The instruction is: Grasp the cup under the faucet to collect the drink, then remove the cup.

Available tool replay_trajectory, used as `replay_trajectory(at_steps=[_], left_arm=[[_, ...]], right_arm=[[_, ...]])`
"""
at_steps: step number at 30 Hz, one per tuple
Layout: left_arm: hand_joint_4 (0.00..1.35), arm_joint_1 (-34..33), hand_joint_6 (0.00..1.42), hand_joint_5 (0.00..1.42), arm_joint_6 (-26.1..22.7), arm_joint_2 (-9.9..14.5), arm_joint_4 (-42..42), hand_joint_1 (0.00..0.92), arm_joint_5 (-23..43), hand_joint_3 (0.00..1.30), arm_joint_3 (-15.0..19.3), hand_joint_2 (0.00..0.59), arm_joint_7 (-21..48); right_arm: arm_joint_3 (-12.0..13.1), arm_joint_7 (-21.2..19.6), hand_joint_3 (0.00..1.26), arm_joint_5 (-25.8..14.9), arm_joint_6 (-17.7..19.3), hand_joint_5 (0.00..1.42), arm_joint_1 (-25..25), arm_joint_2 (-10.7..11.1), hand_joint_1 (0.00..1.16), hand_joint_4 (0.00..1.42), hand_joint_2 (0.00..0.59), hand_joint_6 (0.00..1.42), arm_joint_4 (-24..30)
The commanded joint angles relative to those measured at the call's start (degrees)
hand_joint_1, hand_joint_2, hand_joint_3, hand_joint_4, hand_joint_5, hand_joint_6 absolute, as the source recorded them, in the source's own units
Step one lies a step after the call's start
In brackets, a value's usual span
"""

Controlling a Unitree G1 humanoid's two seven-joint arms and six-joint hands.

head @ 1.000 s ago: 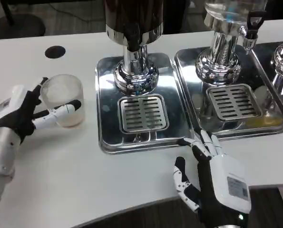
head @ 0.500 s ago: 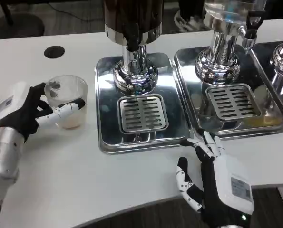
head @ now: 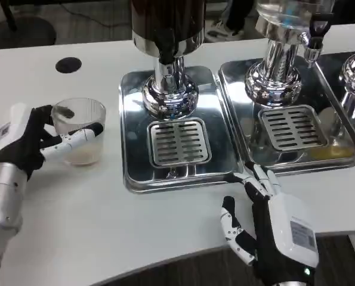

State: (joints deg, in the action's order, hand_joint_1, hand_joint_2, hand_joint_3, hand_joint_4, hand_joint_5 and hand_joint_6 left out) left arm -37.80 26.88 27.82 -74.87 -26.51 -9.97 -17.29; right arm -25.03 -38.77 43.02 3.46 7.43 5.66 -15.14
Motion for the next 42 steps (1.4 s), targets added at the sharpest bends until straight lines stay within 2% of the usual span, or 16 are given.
replay_trajectory(at_steps=[1,12,17,24,31,42], left_arm=[[0.5,0.6,0.88,0.76,2.6,0.4,0.3,0.327,1.0,0.44,0.8,0.199,-2.5],[0.52,1.0,0.91,0.77,7.2,-0.1,1.2,0.328,2.4,0.45,1.5,0.2,-3.1],[0.52,0.2,0.91,0.77,9.1,-1.4,1.6,0.328,1.9,0.45,0.7,0.2,-2.1],[0.52,-1.0,0.92,0.77,9.6,-3.7,1.7,0.328,1.3,0.46,-0.7,0.197,-0.9],[0.52,-2.7,0.92,0.77,9.1,-7.1,1.5,0.328,0.4,0.46,-3.0,0.196,0.1],[0.52,-5.9,0.9,0.76,5.8,-11.4,0.4,0.328,-1.5,0.46,-6.1,0.195,0.5]], right_arm=[[0.4,0.3,0.37,-0.4,1.0,0.09,0.2,0.3,0.49,0.12,0.517,0.25,0.6],[0.5,0.3,0.36,-0.1,1.5,0.09,0.1,0.3,0.48,0.12,0.516,0.25,1.0],[0.4,0.2,0.36,0.2,1.4,0.09,0.3,0.4,0.48,0.12,0.516,0.25,2.0],[0.5,0.2,0.36,0.4,0.9,0.09,0.9,0.1,0.47,0.12,0.516,0.25,3.8],[0.5,0.3,0.36,1.0,0.2,0.09,2.6,-0.3,0.47,0.12,0.516,0.25,6.7],[0.1,-0.1,0.36,2.0,-1.9,0.09,4.9,-1.6,0.47,0.12,0.516,0.25,10.4]])
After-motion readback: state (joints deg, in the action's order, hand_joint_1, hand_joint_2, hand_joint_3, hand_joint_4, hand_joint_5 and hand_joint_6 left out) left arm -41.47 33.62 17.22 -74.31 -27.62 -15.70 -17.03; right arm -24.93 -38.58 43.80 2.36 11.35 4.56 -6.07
